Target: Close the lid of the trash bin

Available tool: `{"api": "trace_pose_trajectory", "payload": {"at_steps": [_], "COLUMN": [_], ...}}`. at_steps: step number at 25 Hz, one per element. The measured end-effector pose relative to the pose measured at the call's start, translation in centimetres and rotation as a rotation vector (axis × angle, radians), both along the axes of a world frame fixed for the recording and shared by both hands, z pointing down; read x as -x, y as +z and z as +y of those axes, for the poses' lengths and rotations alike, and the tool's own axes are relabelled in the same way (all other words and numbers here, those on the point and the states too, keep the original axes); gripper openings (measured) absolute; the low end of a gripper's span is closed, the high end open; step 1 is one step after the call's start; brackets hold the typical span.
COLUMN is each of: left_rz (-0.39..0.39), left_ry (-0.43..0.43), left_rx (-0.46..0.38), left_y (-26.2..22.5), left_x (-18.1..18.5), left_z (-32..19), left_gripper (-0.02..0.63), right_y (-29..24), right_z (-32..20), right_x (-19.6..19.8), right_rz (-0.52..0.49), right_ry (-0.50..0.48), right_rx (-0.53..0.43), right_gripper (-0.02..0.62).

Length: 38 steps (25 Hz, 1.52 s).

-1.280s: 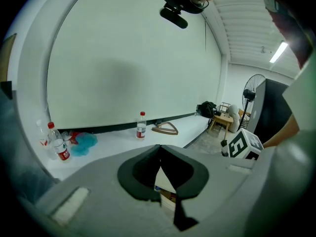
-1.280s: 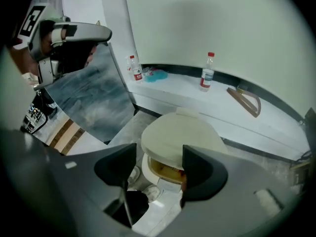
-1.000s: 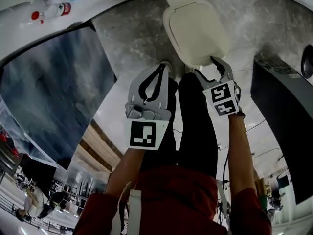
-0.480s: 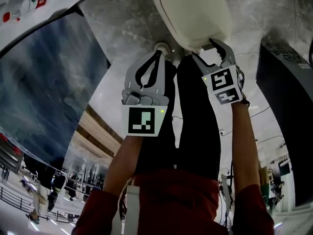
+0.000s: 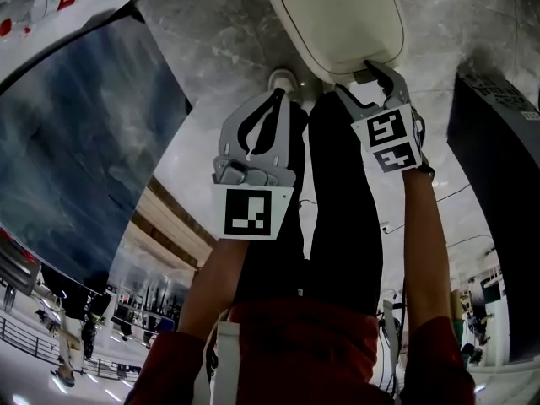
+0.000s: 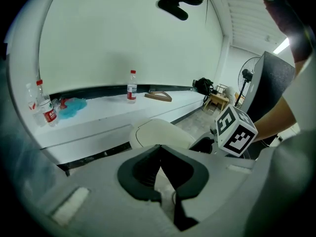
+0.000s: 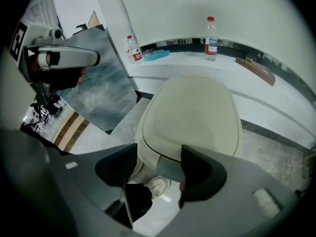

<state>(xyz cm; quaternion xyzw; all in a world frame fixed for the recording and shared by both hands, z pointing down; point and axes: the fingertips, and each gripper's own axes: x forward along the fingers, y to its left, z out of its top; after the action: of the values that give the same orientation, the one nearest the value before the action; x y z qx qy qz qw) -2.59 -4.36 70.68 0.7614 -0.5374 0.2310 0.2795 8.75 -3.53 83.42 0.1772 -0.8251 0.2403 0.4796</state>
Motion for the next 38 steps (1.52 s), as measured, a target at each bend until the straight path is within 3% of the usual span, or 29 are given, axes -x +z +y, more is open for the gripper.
{"api": "trace_pose_trajectory", "payload": {"at_steps": [11, 17, 22, 29, 33, 38], "left_rz": [-0.005, 0.010, 0.004, -0.016, -0.026, -0.033], "left_ry": [-0.008, -0.001, 0.027, 0.030, 0.022, 0.010], "left_rx": [-0.021, -0.066, -0.127, -0.207, -0.303, -0.405], "left_y": [-1.2, -4.5, -9.2, -17.9, -23.6, -30.6], "left_x": [0.6, 1.3, 1.6, 3.6, 4.8, 5.4], "left_z": [0.7, 0.4, -0.1, -0.4, -1.6, -1.0], "left_gripper": [-0.003, -0.003, -0.003, -0.003, -0.003, -0.003], "right_y": [0.0, -3.0, -8.9, -20.4, -26.5, -33.7], "right_z": [0.1, 0.9, 1.1, 2.5, 1.2, 0.0], "right_x": [0.1, 0.1, 0.2, 2.3, 3.8, 4.2], "right_rz": [0.004, 0.006, -0.010, -0.108, -0.177, -0.239], "right_ry": [0.023, 0.072, 0.116, 0.212, 0.252, 0.231], "right_rx": [-0.013, -0.011, -0.054, -0.144, -0.251, -0.392], "right_gripper": [0.288, 0.285, 0.285, 0.285, 0.285, 0.285]}}
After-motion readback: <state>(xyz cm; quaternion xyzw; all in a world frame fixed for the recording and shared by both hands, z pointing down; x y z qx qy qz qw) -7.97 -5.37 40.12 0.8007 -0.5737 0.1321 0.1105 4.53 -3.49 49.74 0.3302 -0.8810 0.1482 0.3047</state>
